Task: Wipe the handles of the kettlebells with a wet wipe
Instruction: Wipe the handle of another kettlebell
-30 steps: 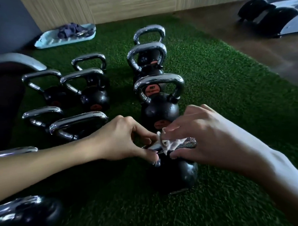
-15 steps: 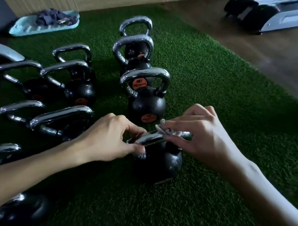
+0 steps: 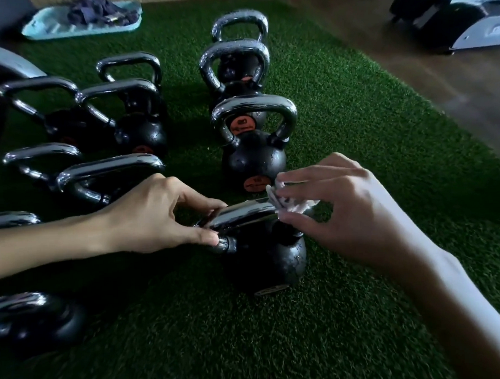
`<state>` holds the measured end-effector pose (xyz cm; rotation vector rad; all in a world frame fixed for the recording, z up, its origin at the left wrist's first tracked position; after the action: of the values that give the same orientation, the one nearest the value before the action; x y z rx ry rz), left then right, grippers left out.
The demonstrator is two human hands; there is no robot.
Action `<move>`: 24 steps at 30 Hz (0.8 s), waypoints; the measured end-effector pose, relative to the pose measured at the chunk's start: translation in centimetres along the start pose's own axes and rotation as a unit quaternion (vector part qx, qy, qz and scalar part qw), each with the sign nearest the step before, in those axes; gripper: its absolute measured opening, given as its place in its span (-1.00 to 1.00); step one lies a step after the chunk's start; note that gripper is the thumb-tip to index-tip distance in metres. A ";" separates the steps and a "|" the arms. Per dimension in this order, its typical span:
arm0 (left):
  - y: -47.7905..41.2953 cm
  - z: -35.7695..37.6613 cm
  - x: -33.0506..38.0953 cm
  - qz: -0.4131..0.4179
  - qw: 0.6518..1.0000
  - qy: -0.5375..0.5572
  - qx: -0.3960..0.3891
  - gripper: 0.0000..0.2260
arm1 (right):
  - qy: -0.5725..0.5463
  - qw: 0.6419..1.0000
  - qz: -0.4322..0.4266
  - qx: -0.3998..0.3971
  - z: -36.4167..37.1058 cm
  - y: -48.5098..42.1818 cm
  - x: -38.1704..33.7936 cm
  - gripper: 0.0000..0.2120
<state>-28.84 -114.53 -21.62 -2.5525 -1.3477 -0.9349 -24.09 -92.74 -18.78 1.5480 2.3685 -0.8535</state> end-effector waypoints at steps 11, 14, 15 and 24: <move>5.5 -0.8 -6.6 -0.071 0.996 0.031 0.043 -0.57 | -0.137 0.990 -0.008 0.020 3.3 -2.0 -0.5 -0.82; 6.5 -0.5 -8.3 -0.085 0.993 0.051 0.059 -0.52 | -0.161 0.987 -0.005 0.018 4.8 -2.5 -1.0 -0.78; 6.9 -0.5 -8.7 -0.084 0.993 0.061 0.063 -0.48 | -0.164 0.986 -0.009 0.016 5.3 -2.8 -1.4 -0.77; 7.8 0.1 -12.1 -0.090 0.987 0.089 0.096 -0.52 | -0.175 0.976 0.128 0.004 9.5 -0.3 1.9 -0.79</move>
<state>-27.79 -127.80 -27.11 -2.1810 -1.5503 -0.9813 -26.67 -96.63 -27.32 1.5154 1.8777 -0.9804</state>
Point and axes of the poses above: each hand's wrist, its own y-axis away from the middle knuckle, its own z-axis out of the palm, x = y × z, the point moved 8 cm from there along -y, towards the middle knuckle, and after that the axes turned 2 degrees about z, right-handed, at the moved point
